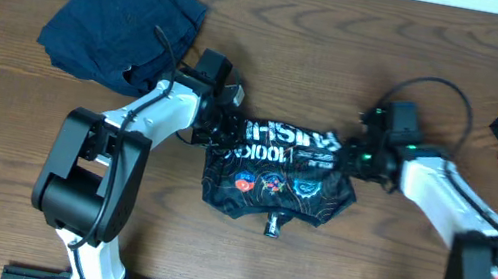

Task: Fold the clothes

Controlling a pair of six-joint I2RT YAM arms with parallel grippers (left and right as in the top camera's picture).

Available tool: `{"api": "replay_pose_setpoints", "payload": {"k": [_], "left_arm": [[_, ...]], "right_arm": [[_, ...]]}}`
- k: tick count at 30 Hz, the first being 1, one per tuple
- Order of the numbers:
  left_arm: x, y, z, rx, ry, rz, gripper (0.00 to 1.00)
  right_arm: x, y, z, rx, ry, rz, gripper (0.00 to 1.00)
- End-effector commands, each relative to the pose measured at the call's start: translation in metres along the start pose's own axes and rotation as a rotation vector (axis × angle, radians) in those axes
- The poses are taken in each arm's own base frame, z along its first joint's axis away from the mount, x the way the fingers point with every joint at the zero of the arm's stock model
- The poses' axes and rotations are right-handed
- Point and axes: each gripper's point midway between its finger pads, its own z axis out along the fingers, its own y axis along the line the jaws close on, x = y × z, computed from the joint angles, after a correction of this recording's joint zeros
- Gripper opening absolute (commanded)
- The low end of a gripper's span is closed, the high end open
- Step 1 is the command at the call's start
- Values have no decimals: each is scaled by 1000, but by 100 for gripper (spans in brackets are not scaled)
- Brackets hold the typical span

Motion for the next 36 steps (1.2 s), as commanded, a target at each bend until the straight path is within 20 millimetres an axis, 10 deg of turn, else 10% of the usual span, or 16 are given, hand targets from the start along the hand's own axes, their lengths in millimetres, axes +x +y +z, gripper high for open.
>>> {"api": "replay_pose_setpoints", "payload": {"k": [1, 9, 19, 26, 36], "left_arm": [[-5, 16, -2, -27, 1, -12, 31], [-9, 2, -27, 21, -48, 10, 31], [3, -3, -51, 2, -52, 26, 57], [23, 52, -54, -290, -8, -28, 79], [33, 58, -41, -233, 15, -30, 98]], "right_arm": [[-10, -12, -19, 28, -47, 54, 1], [-14, -8, -21, -3, -61, 48, 50], [-11, 62, -37, -384, -50, -198, 13], [13, 76, -29, -370, 27, -231, 24], [56, 67, 28, -111, 157, -123, 16]]}}
